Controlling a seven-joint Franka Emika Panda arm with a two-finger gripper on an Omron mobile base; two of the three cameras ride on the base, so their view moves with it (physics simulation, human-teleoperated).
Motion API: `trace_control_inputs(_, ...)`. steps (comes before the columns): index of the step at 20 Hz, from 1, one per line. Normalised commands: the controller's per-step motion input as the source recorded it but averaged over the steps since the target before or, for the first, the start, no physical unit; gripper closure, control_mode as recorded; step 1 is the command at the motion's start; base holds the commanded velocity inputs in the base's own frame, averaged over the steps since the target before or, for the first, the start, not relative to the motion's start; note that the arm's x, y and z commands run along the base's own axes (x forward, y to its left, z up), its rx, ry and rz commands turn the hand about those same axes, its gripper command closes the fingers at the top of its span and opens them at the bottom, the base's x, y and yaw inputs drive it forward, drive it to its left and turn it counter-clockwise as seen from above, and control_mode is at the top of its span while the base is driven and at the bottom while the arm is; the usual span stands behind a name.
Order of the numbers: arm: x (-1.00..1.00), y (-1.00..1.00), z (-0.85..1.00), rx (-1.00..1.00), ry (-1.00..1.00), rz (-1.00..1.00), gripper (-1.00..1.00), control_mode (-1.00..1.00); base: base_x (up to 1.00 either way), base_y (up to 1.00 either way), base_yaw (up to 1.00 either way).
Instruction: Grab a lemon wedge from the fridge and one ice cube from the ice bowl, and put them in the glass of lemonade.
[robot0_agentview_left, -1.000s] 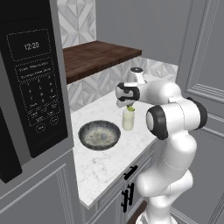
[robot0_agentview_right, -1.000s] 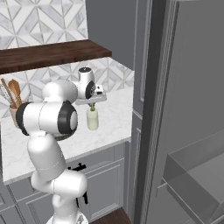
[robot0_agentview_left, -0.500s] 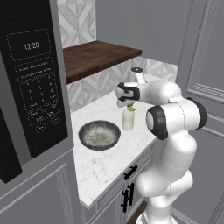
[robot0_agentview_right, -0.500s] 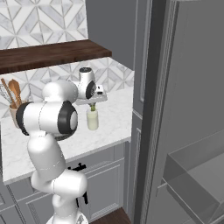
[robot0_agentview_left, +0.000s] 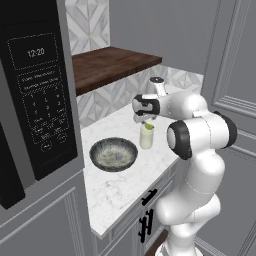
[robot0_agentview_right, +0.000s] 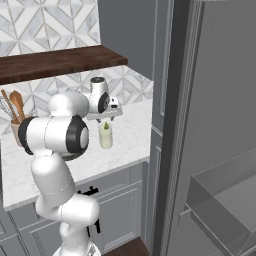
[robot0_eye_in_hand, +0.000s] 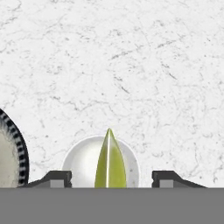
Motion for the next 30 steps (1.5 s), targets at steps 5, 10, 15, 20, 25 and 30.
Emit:
trace_control_inputs(5, -0.01, 0.00, 0.12, 0.03, -0.01, 0.00, -1.00, -1.00, 0.00, 0.00, 0.00)
trace_control_inputs(10, -0.01, 0.00, 0.26, 0.05, -0.01, 0.00, -1.00, -1.00, 0.00, 0.00, 0.00)
trace_control_inputs(15, -0.17, 0.00, 0.18, 0.03, -0.02, 0.00, -1.00, -1.00, 0.00, 0.00, 0.00)
trace_control_inputs(20, -0.36, 0.07, 0.12, 0.02, -0.09, 0.05, -1.00, -1.00, 0.00, 0.00, 0.00)
trace_control_inputs(25, -0.30, 0.42, 0.14, 0.01, -0.06, 0.09, -1.00, -1.00, 0.00, 0.00, 0.00)
trace_control_inputs(30, -0.66, 0.57, 0.00, 0.00, -0.01, 0.20, -1.00, -1.00, 0.00, 0.00, 0.00)
